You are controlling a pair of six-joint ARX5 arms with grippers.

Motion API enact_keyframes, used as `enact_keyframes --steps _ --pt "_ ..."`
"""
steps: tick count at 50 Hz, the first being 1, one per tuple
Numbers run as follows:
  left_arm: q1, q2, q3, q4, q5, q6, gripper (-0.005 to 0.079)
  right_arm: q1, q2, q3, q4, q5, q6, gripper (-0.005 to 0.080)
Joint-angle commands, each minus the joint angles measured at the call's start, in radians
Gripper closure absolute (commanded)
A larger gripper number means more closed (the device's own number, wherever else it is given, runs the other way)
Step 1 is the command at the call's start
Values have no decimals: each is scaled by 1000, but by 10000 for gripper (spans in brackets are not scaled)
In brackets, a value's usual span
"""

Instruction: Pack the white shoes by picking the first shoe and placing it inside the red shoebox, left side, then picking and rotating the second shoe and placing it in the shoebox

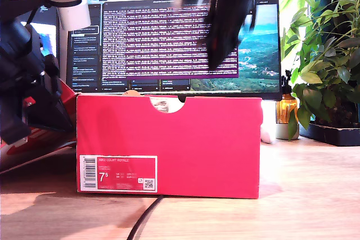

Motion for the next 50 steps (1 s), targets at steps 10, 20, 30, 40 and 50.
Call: enact_keyframes --steps 10,20,30,40,50 --pt "-1 9 11 11 2 -10 760 5 -76 16 -113 -5 190 765" --pt "-1 9 11 14 3 -10 760 -35 -81 16 -211 -18 288 765" --pt "-1 9 11 13 13 -63 760 -85 -81 16 -271 -109 299 765" --pt "-1 9 11 3 5 -64 760 -101 -81 16 -271 -117 299 765" --pt "-44 6 11 -112 -29 -106 760 -103 -81 16 -258 -117 299 765"
